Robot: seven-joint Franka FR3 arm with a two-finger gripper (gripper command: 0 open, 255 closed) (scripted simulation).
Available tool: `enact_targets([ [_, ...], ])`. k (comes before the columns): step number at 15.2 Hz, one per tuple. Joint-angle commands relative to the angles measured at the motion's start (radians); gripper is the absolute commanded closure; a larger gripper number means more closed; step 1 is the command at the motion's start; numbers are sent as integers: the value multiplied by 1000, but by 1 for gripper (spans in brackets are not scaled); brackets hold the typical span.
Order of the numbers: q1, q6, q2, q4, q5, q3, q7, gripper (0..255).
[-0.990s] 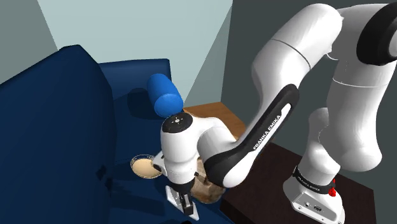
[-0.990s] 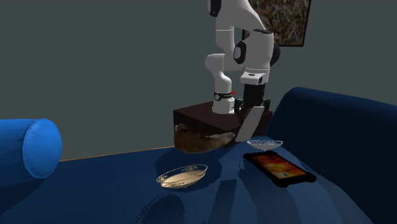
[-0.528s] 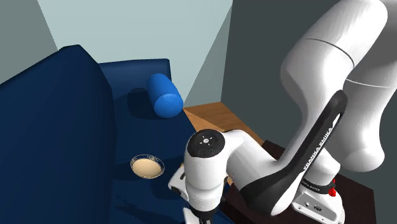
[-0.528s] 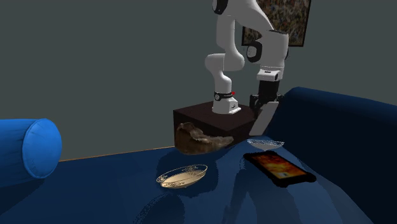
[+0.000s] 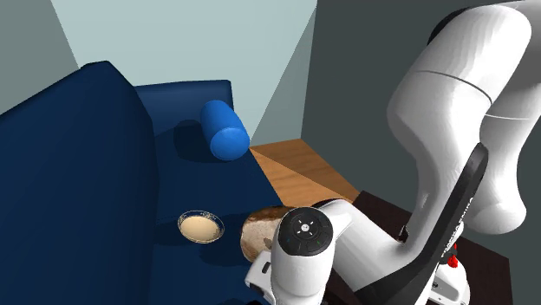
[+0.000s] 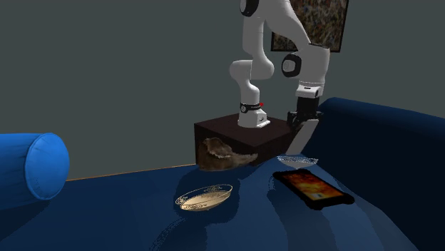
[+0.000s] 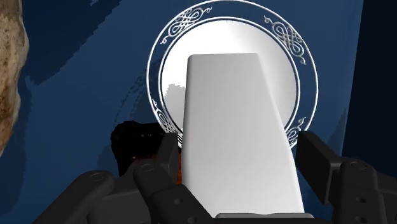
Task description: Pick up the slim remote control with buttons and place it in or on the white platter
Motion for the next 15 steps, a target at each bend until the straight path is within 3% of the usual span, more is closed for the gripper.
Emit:
enact_targets([
  [1,5,26,31,1,-31,-7,25,255],
  [8,33,110,137,6,-145,-54,107,255],
  [15,36,115,143,6,-151,-58,111,255],
])
